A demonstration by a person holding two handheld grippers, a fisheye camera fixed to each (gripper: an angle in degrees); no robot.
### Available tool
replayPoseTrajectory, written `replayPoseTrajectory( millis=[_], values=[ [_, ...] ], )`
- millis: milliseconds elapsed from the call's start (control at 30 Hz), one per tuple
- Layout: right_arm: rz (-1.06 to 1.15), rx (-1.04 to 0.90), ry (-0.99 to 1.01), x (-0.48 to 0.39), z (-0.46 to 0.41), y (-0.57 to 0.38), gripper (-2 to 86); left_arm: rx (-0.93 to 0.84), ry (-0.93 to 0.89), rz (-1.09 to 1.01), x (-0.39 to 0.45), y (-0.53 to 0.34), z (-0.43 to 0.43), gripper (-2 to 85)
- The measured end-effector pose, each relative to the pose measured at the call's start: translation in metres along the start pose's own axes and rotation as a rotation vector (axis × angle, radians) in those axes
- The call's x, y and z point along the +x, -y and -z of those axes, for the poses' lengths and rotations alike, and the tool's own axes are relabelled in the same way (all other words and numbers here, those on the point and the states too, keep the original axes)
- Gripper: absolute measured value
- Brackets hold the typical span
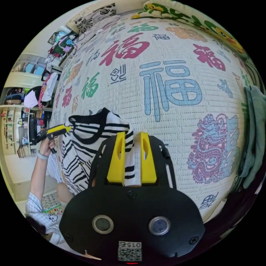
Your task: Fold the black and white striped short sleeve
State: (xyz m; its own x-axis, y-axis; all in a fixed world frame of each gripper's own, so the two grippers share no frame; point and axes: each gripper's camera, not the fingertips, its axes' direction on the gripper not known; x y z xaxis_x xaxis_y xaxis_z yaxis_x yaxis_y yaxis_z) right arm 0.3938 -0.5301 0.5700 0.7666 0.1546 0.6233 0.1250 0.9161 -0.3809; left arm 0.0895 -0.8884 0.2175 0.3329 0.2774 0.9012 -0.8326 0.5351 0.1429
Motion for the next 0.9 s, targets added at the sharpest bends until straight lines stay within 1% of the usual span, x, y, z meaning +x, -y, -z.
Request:
replayPoseTrajectory(
  millis=[33,100,167,200,333,400,433,500,567,667,733,833,900],
  values=[
    [0.057,-0.046,0.05,0.004,0.001,-0.002,3.2,-0.021,-0.039,0.001,-0.004,0.002,0.001,2.4],
    [0.1,-0.124,0.122,0.009,0.001,-0.007,0.8,-0.006,-0.044,-0.014,-0.007,0.002,0.009,1.4],
    [0.136,-0.124,0.071,0.01,0.009,-0.016,-0.1,0.013,-0.044,-0.033,-0.007,0.001,0.018,0.8],
    [0.145,-0.088,0.053,0.011,0.019,-0.021,-0.4,0.037,-0.058,-0.036,-0.008,0.0,0.028,0.5],
    [0.083,0.098,0.131,0.022,0.074,-0.028,-0.9,0.198,-0.089,-0.041,-0.012,-0.002,0.075,0.0],
    [0.097,0.088,0.09,0.015,0.087,-0.024,-0.9,0.241,-0.073,-0.032,-0.011,0.001,0.094,-0.1],
    [0.112,0.075,0.044,0.007,0.093,-0.021,-1.0,0.226,-0.056,-0.046,-0.008,0.007,0.101,-0.1],
    [0.12,0.071,0.02,-0.003,0.104,-0.016,-1.0,0.234,-0.006,-0.072,0.001,0.011,0.111,-0.1],
    [0.108,0.068,0.004,-0.007,0.115,-0.012,-1.0,0.246,0.004,-0.08,0.006,0.015,0.121,-0.2],
    [0.052,0.137,0.01,-0.005,0.143,-0.009,-1.0,0.328,-0.02,-0.042,0.005,0.018,0.144,-0.2],
    [0.014,0.236,0.039,-0.004,0.174,-0.009,-0.9,0.428,-0.055,-0.013,0.003,0.02,0.17,-0.2],
    [-0.014,0.324,0.095,-0.004,0.202,-0.017,-0.8,0.486,-0.02,-0.048,0.008,0.015,0.19,-0.1],
    [0.0,0.315,0.105,-0.005,0.206,-0.026,-0.8,0.479,-0.049,-0.063,0.006,0.004,0.191,-0.1]
  ],
)
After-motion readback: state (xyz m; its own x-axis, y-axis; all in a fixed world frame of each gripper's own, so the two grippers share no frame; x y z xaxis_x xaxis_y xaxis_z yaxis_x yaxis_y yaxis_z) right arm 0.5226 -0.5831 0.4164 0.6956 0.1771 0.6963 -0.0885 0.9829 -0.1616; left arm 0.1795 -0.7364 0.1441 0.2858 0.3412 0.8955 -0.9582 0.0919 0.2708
